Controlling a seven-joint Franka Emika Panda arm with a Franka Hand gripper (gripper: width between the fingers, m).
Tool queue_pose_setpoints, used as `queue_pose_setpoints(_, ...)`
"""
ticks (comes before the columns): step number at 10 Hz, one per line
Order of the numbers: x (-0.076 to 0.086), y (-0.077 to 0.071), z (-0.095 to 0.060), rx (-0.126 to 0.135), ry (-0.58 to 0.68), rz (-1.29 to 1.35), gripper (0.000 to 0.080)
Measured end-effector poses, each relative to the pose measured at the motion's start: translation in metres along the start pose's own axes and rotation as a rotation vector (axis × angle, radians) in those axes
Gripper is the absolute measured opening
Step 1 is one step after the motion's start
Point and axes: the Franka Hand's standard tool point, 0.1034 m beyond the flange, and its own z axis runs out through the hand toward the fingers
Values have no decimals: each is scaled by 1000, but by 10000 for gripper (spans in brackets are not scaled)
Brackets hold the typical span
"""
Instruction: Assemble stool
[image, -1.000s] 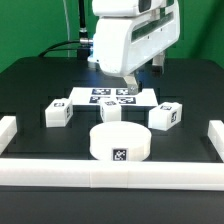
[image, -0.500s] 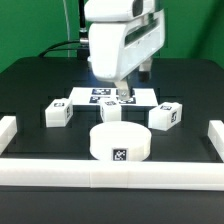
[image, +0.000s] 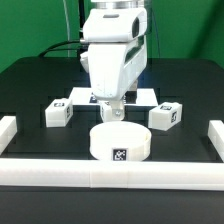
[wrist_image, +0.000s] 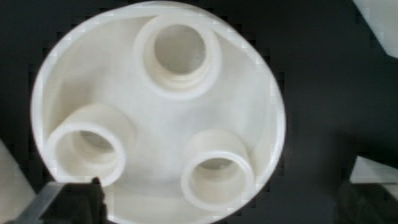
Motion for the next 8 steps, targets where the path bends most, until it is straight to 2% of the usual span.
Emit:
queue_pose_setpoints(2,0,-1,2,3,-1,0,650)
queue_pose_setpoints(6,-5,-12,28,6,0,2,650)
queue_pose_setpoints(8,-9,-17,37,20,-2,8,650)
